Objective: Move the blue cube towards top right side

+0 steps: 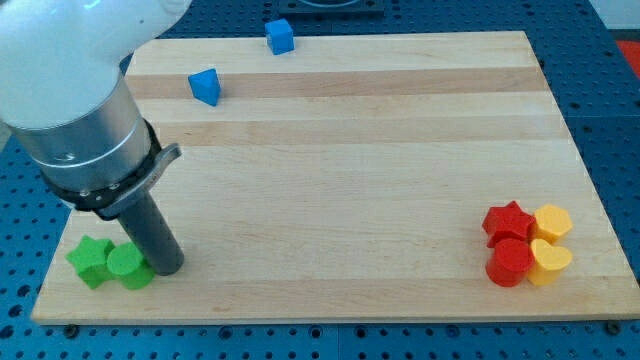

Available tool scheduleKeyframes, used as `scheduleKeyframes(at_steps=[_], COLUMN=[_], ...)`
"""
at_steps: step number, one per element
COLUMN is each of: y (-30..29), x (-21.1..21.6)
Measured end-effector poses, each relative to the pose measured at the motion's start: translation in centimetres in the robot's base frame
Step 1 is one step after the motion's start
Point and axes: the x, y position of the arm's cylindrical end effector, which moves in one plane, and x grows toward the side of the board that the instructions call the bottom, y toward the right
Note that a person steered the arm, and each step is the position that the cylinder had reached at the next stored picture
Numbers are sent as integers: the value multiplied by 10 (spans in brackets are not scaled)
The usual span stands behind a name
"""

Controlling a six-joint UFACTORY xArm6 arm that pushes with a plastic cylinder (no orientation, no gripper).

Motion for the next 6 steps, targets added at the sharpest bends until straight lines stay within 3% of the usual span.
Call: scheduleKeyframes(at_steps=[2, 4, 5, 6], y=[-8, 55, 126, 149], x=[-2, -105, -142, -165])
